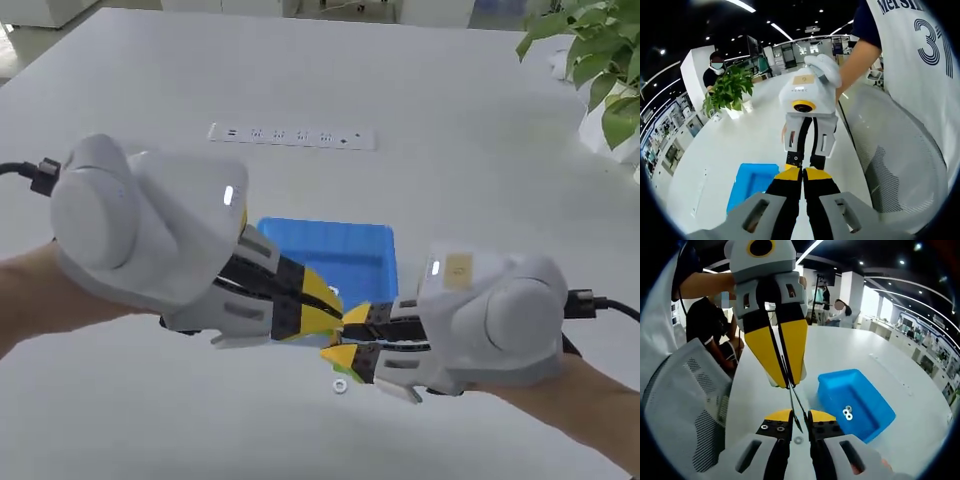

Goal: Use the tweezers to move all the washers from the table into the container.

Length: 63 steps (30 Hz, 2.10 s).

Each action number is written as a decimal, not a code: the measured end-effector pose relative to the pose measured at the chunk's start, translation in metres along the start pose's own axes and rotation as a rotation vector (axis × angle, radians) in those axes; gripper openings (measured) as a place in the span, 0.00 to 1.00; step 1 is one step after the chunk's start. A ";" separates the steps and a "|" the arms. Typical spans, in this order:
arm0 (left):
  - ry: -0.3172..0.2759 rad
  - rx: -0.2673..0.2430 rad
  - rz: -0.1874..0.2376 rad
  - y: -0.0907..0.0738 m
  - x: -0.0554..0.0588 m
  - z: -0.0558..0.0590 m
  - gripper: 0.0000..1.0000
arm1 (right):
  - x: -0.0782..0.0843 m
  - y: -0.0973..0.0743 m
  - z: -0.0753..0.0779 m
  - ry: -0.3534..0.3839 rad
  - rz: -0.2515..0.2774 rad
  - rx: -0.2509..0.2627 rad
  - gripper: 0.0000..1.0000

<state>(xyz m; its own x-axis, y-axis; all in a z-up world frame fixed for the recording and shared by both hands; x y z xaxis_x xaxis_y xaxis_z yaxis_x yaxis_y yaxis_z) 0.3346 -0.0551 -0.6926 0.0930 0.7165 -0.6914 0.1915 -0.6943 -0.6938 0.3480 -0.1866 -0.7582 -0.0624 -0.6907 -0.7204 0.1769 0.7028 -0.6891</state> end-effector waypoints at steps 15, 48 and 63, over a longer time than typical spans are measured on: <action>-0.034 0.039 -0.011 0.014 0.010 0.008 0.05 | 0.018 0.008 -0.010 0.078 -0.004 -0.036 0.13; -0.091 0.059 -0.009 0.029 0.018 0.001 0.05 | 0.030 0.018 -0.004 0.138 -0.006 -0.051 0.13; -0.095 0.085 -0.011 0.030 0.018 0.004 0.05 | 0.032 0.021 -0.005 0.124 -0.027 -0.065 0.14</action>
<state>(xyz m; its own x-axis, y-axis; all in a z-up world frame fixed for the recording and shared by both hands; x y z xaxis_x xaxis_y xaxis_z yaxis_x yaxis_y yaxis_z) 0.3382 -0.0635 -0.7267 -0.0024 0.7170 -0.6971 0.1079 -0.6928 -0.7130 0.3445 -0.1929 -0.7959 -0.1877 -0.6859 -0.7031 0.1102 0.6966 -0.7090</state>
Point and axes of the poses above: the centre of the closed fingertips' face, and the gripper's own axes: y roughly forward along the fingers, z roughly to its right, x roughly out of its underside, the point moved 10 cm from there along -y, roughly backward along the fingers, and after that the axes turned 10 degrees about -z, right-handed, at the moved point
